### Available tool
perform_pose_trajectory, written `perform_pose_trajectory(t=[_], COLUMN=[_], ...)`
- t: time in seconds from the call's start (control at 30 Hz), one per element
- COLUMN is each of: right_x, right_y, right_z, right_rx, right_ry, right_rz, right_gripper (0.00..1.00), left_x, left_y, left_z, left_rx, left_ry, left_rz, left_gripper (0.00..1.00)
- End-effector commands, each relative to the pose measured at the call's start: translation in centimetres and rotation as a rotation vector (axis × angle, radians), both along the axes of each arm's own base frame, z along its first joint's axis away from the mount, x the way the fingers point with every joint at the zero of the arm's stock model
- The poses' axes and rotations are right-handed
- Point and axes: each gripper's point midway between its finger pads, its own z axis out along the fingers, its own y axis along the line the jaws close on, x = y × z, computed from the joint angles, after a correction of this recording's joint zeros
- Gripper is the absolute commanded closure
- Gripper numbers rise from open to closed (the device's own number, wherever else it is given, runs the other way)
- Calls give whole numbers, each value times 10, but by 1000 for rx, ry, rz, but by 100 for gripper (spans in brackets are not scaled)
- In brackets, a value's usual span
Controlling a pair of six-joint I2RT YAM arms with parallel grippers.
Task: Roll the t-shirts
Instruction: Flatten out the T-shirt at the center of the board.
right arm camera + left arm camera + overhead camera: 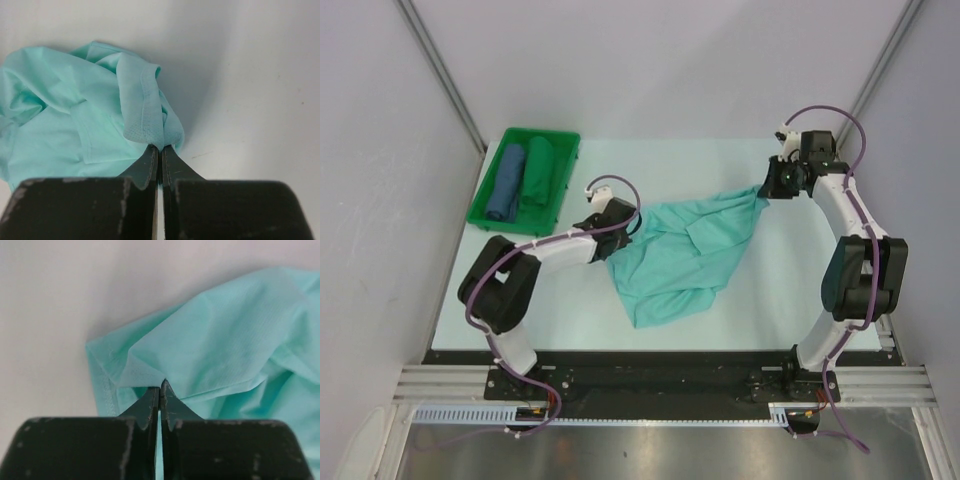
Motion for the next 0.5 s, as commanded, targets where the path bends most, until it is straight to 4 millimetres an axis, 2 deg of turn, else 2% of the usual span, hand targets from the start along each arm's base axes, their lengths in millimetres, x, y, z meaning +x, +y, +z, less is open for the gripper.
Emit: perform_pose_trajectory(t=[0.0,0.03,0.07,0.1,0.13,0.17,0.2,0.27,0.3,0.37,0.4,0.43,0.47], right_x=[16,17,17,19,18,21,22,25,28,31,32,34,34], right_y=[-6,-7,-8,-18,-19,-25,-34,-41,-45,-58,-64,-73,-78], right_z=[37,47,67,79,92,107,129,155,176,206,219,246,258], right_rx=[14,27,43,48,73,76,89,135,155,226,253,273,298], right_ry=[-140,-167,-227,-262,-292,-341,-391,-448,-488,-543,-564,-627,-647], right_rz=[-11,-13,-8,-28,-33,-36,-63,-92,-105,-146,-159,-152,-161], right_gripper=[100,100,100,100,100,100,100,100,100,100,100,100,100], left_x=[44,45,46,49,47,47,51,53,58,62,64,64,64], left_y=[5,13,17,22,28,32,39,53,61,69,75,76,78], left_z=[75,100,118,143,174,191,217,254,289,320,355,371,387], left_rx=[8,40,49,60,51,53,58,64,63,62,47,41,32], left_ry=[-175,-220,-253,-296,-354,-383,-429,-487,-546,-597,-656,-683,-712], left_rz=[41,44,49,54,68,71,77,105,121,139,150,152,156], left_gripper=[100,100,100,99,100,100,100,100,100,100,100,100,100])
